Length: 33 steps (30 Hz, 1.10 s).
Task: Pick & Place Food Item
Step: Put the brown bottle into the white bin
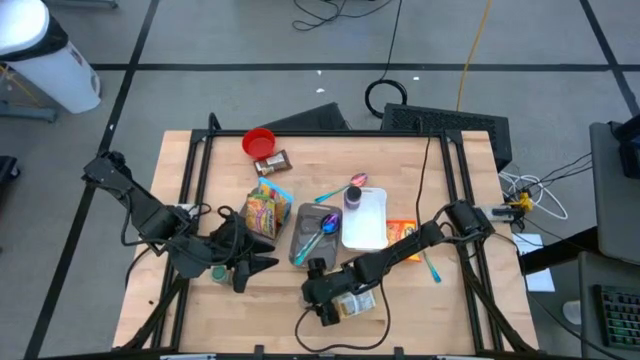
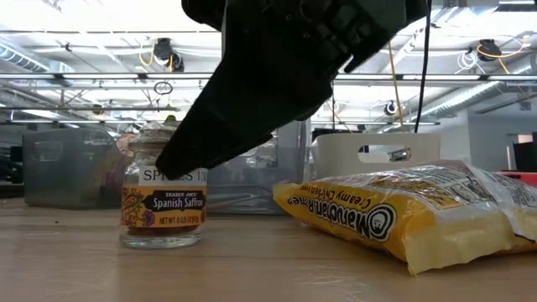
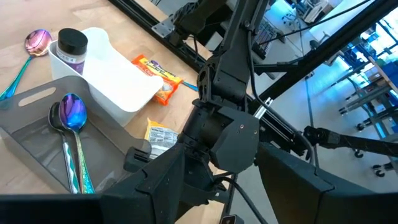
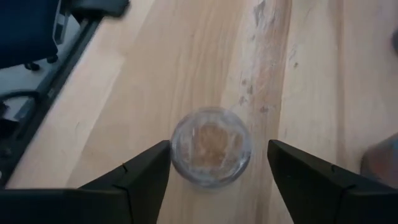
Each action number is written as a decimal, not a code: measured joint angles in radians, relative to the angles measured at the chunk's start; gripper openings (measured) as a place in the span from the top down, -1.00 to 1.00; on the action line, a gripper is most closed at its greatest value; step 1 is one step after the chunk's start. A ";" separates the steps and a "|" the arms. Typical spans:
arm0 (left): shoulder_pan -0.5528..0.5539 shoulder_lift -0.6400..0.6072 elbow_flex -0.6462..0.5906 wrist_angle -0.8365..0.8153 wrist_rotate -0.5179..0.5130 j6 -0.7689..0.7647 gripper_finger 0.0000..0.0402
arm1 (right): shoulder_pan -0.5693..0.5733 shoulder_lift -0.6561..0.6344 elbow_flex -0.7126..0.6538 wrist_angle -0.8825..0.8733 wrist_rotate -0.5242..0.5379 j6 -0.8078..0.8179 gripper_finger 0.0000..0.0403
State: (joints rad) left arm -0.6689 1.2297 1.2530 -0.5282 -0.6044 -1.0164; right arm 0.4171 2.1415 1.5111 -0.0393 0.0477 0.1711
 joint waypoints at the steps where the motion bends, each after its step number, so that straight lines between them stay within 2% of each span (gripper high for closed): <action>1: 0.000 0.000 0.000 0.000 0.000 -0.003 -0.05 | 0.000 0.001 -0.001 0.000 0.002 -0.001 -0.27; 15: 0.000 0.000 0.000 0.000 0.000 -0.010 -0.05 | 0.000 0.001 -0.001 0.023 0.002 0.030 0.21; 29: 0.000 0.000 0.000 -0.012 0.001 -0.012 -0.05 | 0.001 0.001 -0.001 0.042 -0.001 0.026 0.41; 33: 0.000 0.001 0.000 -0.023 0.001 -0.016 -0.05 | 0.001 0.001 -0.001 0.079 -0.064 0.030 0.38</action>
State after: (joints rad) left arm -0.6689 1.2304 1.2530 -0.5515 -0.6035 -1.0326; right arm 0.4183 2.1422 1.5101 0.0398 -0.0166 0.2013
